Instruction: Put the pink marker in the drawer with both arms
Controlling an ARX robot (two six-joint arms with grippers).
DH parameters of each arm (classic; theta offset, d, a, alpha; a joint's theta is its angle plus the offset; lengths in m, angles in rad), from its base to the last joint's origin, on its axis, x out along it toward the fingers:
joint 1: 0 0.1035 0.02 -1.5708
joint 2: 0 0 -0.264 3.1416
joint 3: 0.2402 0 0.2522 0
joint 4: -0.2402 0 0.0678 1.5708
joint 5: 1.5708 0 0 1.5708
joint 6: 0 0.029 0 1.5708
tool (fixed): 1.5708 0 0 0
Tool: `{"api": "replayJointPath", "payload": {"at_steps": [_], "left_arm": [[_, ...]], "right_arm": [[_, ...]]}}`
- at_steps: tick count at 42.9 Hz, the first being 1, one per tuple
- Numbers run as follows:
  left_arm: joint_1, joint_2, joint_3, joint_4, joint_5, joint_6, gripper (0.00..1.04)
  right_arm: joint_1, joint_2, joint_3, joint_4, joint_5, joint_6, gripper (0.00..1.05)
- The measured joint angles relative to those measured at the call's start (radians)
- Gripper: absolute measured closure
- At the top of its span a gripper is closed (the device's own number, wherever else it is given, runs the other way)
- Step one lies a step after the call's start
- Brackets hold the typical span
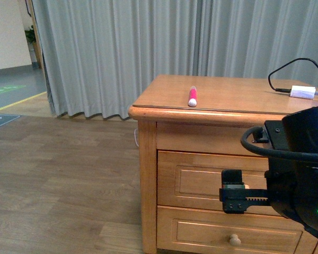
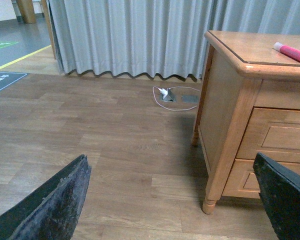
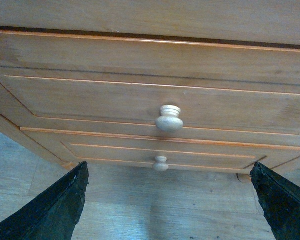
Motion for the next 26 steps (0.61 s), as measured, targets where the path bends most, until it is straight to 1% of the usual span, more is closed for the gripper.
{"api": "replayJointPath", "payload": {"at_steps": [18,26], "left_arm": [[0.0,0.0,0.0,0.0,0.0,0.0,0.06],[0.0,0.0,0.0,0.0,0.0,0.0,0.06]], "right_arm": [[-0.003,0.206,0.221,-0.027,-0.002,0.003,0.08],[-0.015,0.255,0.26,-0.029,-0.004,0.004,0.08]]}}
